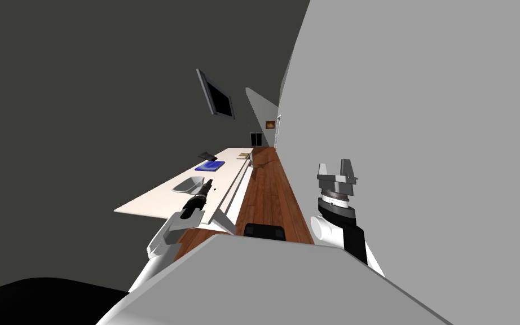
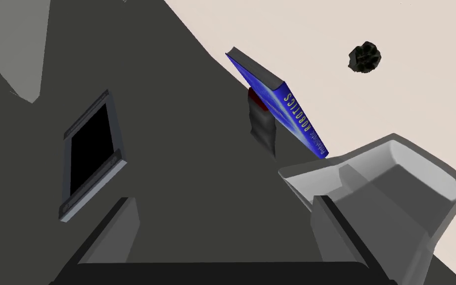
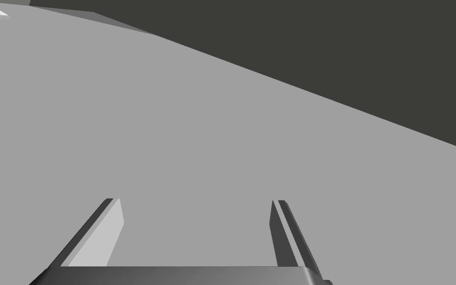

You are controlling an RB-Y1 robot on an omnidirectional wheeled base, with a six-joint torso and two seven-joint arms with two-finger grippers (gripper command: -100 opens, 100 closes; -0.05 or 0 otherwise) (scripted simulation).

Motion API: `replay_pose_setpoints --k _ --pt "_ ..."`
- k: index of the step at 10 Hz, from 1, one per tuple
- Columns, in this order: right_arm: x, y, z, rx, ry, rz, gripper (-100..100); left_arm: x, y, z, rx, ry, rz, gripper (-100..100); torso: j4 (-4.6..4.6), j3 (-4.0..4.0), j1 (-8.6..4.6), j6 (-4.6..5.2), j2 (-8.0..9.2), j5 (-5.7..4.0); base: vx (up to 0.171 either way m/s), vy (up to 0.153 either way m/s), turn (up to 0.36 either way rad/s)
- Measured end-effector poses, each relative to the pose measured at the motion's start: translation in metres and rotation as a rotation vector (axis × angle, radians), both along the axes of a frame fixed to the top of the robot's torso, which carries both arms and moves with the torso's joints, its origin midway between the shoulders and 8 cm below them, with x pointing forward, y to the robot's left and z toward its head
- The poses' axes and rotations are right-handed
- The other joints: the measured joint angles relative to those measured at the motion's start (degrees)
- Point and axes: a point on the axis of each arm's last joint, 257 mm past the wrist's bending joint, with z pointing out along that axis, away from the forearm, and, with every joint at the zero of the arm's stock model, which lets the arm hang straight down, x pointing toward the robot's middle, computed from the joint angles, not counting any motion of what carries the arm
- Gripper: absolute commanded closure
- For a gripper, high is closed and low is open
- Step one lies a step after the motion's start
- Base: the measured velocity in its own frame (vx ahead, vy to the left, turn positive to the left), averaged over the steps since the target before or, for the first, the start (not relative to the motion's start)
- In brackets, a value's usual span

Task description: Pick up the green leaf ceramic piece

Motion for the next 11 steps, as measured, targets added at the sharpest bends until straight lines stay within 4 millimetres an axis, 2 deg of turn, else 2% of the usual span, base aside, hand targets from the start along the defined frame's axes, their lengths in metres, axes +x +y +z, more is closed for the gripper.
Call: replay_pose_setpoints --k 1,5,8,9,10,11 --pt "0.0 0.0 0.0 0.0 0.0 0.0 0 -0.009 0.015 -0.013 0.022 0.054 0.024 -100 0.0 0.0 -0.01 0.0 0.0 0.0 0.168 -0.112 0.019" --pt "0.0 0.0 0.0 0.0 0.0 0.0 0 -0.041 0.057 -0.059 0.083 0.251 0.103 -100 0.01 0.01 0.2 0.0 0.03 0.04 0.14 -0.063 0.01" --pt "0.0 0.0 0.0 0.0 0.0 0.0 0 -0.07 0.077 -0.091 0.102 0.385 0.148 -100 0.03 0.08 0.27 -0.01 0.15 0.05 0.109 -0.045 0.007" --pt "0.0 0.0 0.0 0.0 0.0 0.0 0 -0.087 0.076 -0.105 0.097 0.433 0.162 -100 0.03 0.1 0.25 -0.01 0.19 0.06 0.05 -0.03 0.009" --pt "0.0 0.0 0.0 0.0 0.0 0.0 0 -0.092 0.08 -0.113 0.094 0.457 0.168 -100 0.07 0.18 0.31 0.0 0.34 0.06 0.014 -0.009 0.001" --pt "0.0 0.0 0.0 0.0 0.0 0.0 0 -0.093 0.08 -0.114 0.094 0.459 0.168 0 0.1 0.27 0.38 0.0 0.48 0.07 0.0 0.0 0.0"
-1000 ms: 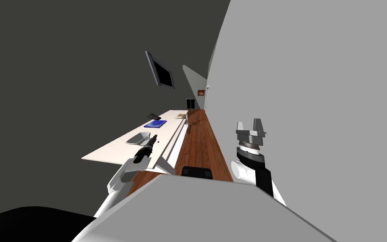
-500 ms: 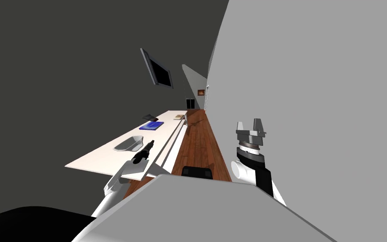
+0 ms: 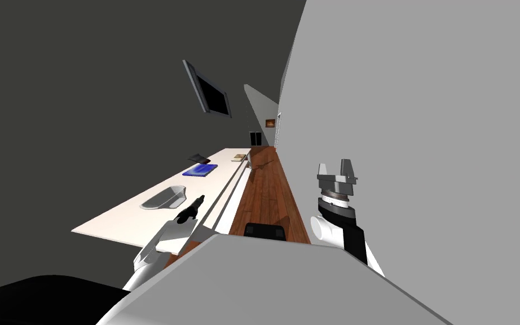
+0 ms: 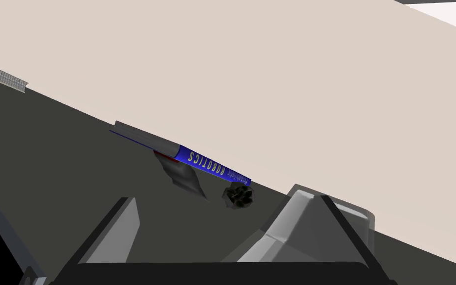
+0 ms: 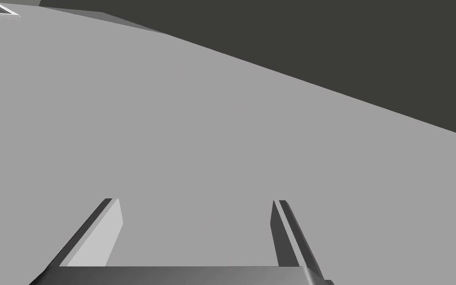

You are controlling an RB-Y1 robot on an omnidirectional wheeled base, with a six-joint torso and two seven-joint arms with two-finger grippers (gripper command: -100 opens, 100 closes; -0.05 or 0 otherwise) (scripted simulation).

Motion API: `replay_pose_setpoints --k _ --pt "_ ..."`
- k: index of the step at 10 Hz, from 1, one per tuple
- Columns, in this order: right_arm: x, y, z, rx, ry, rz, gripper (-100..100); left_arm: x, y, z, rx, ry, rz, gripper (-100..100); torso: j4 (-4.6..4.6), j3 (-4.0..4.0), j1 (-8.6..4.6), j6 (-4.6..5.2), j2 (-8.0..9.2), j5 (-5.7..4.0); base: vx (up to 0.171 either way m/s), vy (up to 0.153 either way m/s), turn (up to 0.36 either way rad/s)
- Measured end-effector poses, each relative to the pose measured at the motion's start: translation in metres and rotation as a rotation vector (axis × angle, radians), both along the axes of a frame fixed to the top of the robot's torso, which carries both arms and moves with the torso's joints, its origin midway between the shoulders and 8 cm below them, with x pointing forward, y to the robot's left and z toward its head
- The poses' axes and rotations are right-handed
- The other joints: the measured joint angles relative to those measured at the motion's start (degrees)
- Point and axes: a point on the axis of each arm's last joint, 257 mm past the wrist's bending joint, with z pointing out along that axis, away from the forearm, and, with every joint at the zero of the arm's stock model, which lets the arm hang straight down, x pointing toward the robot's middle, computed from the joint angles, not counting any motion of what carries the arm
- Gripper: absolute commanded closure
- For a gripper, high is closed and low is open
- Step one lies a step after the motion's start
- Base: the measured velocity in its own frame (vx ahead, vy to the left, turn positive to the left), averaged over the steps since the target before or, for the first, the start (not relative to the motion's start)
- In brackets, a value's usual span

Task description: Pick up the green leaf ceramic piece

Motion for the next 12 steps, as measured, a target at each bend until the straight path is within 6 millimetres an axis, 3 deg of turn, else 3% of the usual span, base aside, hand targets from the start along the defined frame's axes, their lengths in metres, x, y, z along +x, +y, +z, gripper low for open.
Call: replay_pose_setpoints --k 1,3,4,8,9,10,11,12 --pt "0.0 0.0 0.0 0.0 0.0 0.0 0 0.0001 -0.0001 0.0001 0.0 0.0 0.0 -100 0.02 0.04 0.03 0.0 0.07 0.01 0.037 0.018 0.002" --pt "0.0 0.0 0.0 0.0 0.0 0.0 0 0.0011 0.0027 -0.0064 0.0 0.0 0.001 -100 -0.02 -0.05 0.26 0.0 -0.1 0.05 0.049 0.046 -0.002" --pt "0.0 0.0 0.0 0.0 0.0 0.0 0 0.0015 0.003 -0.0064 0.0 -0.001 0.0 100 -0.01 -0.01 0.19 0.0 -0.02 0.05 0.005 0.005 -0.001" --pt "0.0 0.0 0.0 0.0 0.0 0.0 0 0.0016 0.0029 -0.0063 0.0 -0.002 0.0 100 0.03 0.07 0.05 -0.01 0.12 0.02 0.001 0.001 0.0" --pt "0.0 0.0 0.0 0.0 0.0 0.0 0 0.0017 0.0028 -0.0063 0.0 -0.002 0.0 0 0.03 0.08 0.05 -0.01 0.13 0.02 0.0 0.0 0.0" --pt "0.0 0.0 0.0 0.0 0.0 0.0 0 0.0017 0.0028 -0.0063 0.0 -0.002 0.0 100 0.03 0.08 0.05 -0.01 0.13 0.02 -0.038 -0.029 -0.001" --pt "0.0 0.0 0.0 0.0 0.0 0.0 0 0.0015 0.0016 -0.0031 0.001 -0.003 -0.001 100 0.04 0.14 -0.06 -0.03 0.26 0.0 -0.024 -0.019 0.002" --pt "0.0 0.0 0.0 0.0 0.0 0.0 0 0.0013 0.0014 -0.0029 0.001 -0.002 -0.001 0 0.05 0.14 -0.04 -0.03 0.24 -0.01 0.0 0.0 0.0"
